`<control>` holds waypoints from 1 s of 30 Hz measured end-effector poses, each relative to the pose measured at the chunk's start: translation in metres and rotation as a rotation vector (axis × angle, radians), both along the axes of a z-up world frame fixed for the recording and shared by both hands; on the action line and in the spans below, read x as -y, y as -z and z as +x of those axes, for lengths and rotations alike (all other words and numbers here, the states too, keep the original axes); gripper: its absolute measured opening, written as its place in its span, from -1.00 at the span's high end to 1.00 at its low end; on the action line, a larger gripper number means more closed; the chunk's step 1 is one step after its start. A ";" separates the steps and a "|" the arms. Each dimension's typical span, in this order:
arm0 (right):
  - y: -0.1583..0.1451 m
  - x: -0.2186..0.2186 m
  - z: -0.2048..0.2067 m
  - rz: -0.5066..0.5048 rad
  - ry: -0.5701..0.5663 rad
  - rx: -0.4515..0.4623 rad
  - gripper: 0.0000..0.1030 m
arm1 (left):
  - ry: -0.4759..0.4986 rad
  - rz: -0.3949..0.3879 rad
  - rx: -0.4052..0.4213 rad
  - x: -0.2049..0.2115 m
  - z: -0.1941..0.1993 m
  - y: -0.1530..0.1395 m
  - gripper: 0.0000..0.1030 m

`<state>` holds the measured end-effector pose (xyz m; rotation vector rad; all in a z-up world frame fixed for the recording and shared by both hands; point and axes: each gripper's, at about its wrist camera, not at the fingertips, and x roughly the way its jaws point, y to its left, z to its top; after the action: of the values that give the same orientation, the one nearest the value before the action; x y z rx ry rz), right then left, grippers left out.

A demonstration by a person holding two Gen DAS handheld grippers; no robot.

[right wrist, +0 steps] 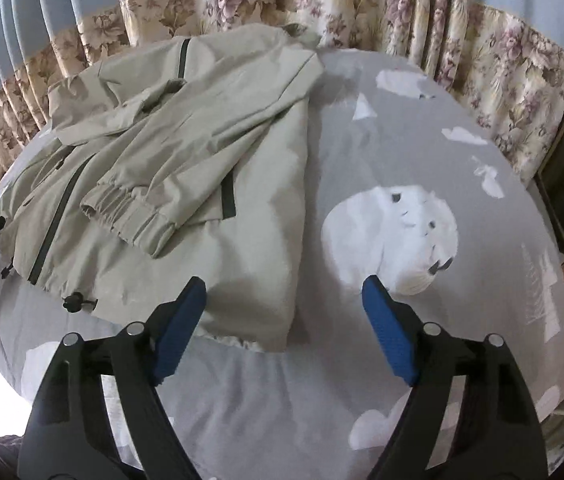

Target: Fold large clothes

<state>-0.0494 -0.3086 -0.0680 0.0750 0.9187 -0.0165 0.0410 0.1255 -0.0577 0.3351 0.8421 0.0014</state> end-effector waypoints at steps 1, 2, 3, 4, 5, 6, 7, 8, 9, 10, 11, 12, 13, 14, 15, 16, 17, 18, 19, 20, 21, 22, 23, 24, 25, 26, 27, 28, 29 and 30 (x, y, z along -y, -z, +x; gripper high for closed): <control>0.003 -0.001 0.002 0.002 -0.003 -0.010 -0.55 | -0.002 -0.016 -0.010 0.000 0.002 0.002 -0.85; 0.006 -0.004 0.007 0.004 -0.010 -0.024 -0.48 | 0.013 -0.063 -0.034 0.002 0.005 0.006 -0.80; 0.010 -0.006 0.010 0.011 -0.023 -0.036 -0.38 | 0.026 -0.092 -0.053 0.001 0.006 0.009 -0.66; 0.014 -0.009 0.013 0.023 -0.041 -0.050 0.08 | 0.035 -0.123 -0.068 0.002 0.008 0.011 -0.41; 0.017 -0.014 0.017 0.030 -0.070 -0.070 0.27 | 0.042 -0.162 -0.064 0.002 0.008 0.010 -0.03; 0.016 -0.017 0.017 0.007 -0.082 -0.058 0.41 | 0.056 -0.184 -0.070 0.005 0.008 0.009 0.15; 0.013 -0.020 0.016 -0.009 -0.103 -0.045 0.74 | 0.051 -0.157 -0.058 0.009 0.006 0.007 0.74; 0.006 -0.018 0.015 0.004 -0.115 -0.029 0.83 | 0.058 -0.134 -0.047 0.012 0.004 0.005 0.82; 0.000 -0.015 0.013 0.018 -0.114 -0.010 0.85 | 0.068 -0.141 -0.042 0.013 0.000 0.001 0.87; -0.009 -0.010 0.011 0.012 -0.106 0.018 0.86 | 0.068 -0.165 -0.039 0.012 -0.005 -0.005 0.88; -0.023 -0.003 0.007 -0.019 -0.087 0.061 0.87 | 0.071 -0.180 -0.036 0.012 -0.009 -0.010 0.89; -0.035 0.002 0.003 -0.042 -0.072 0.097 0.87 | 0.082 -0.206 -0.034 0.012 -0.017 -0.020 0.89; -0.049 0.008 -0.002 -0.070 -0.051 0.137 0.88 | 0.102 -0.247 -0.032 0.016 -0.031 -0.035 0.89; -0.068 0.015 -0.009 -0.117 -0.022 0.187 0.88 | 0.120 -0.269 -0.032 0.020 -0.039 -0.048 0.89; -0.083 0.020 -0.015 -0.149 -0.005 0.219 0.88 | 0.148 -0.281 -0.022 0.028 -0.055 -0.064 0.89; -0.095 0.027 -0.022 -0.166 0.008 0.245 0.88 | 0.163 -0.283 -0.017 0.035 -0.065 -0.073 0.89; -0.104 0.036 -0.026 -0.187 0.027 0.253 0.86 | 0.184 -0.301 -0.037 0.043 -0.078 -0.079 0.89; -0.103 0.043 -0.027 -0.204 0.039 0.231 0.84 | 0.189 -0.317 -0.070 0.046 -0.083 -0.076 0.89; -0.098 0.051 -0.026 -0.218 0.058 0.202 0.79 | 0.184 -0.324 -0.103 0.048 -0.084 -0.069 0.80; -0.086 0.062 -0.022 -0.241 0.083 0.134 0.50 | 0.158 -0.310 -0.152 0.046 -0.084 -0.053 0.62; -0.076 0.070 -0.019 -0.256 0.094 0.082 0.25 | 0.136 -0.290 -0.191 0.043 -0.084 -0.039 0.49; -0.071 0.080 -0.020 -0.263 0.116 0.070 -0.03 | 0.113 -0.293 -0.219 0.038 -0.083 -0.030 0.21; -0.073 0.087 -0.024 -0.251 0.127 0.083 -0.04 | 0.084 -0.325 -0.236 0.028 -0.085 -0.026 0.02; -0.077 0.089 -0.025 -0.229 0.127 0.100 -0.04 | 0.069 -0.336 -0.231 0.021 -0.085 -0.028 -0.07; -0.084 0.089 -0.025 -0.200 0.116 0.125 -0.08 | 0.059 -0.330 -0.207 0.016 -0.087 -0.033 -0.28; -0.091 0.084 -0.021 -0.155 0.088 0.158 -0.19 | 0.051 -0.298 -0.162 0.013 -0.085 -0.045 -0.42; -0.092 0.076 -0.016 -0.125 0.063 0.172 -0.22 | 0.050 -0.271 -0.122 0.013 -0.082 -0.054 -0.49; -0.094 0.067 -0.007 -0.091 0.029 0.178 -0.23 | 0.055 -0.239 -0.062 0.014 -0.072 -0.068 -0.62; -0.095 0.050 0.007 -0.047 -0.032 0.182 -0.23 | 0.057 -0.222 -0.026 0.013 -0.062 -0.075 -0.71; -0.092 0.035 0.020 -0.019 -0.081 0.180 -0.23 | 0.061 -0.201 0.015 0.013 -0.049 -0.082 -0.73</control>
<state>-0.0297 -0.3439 0.0241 0.0208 0.7409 0.0554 -0.0081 0.1121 0.0245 0.1714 0.8094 -0.1366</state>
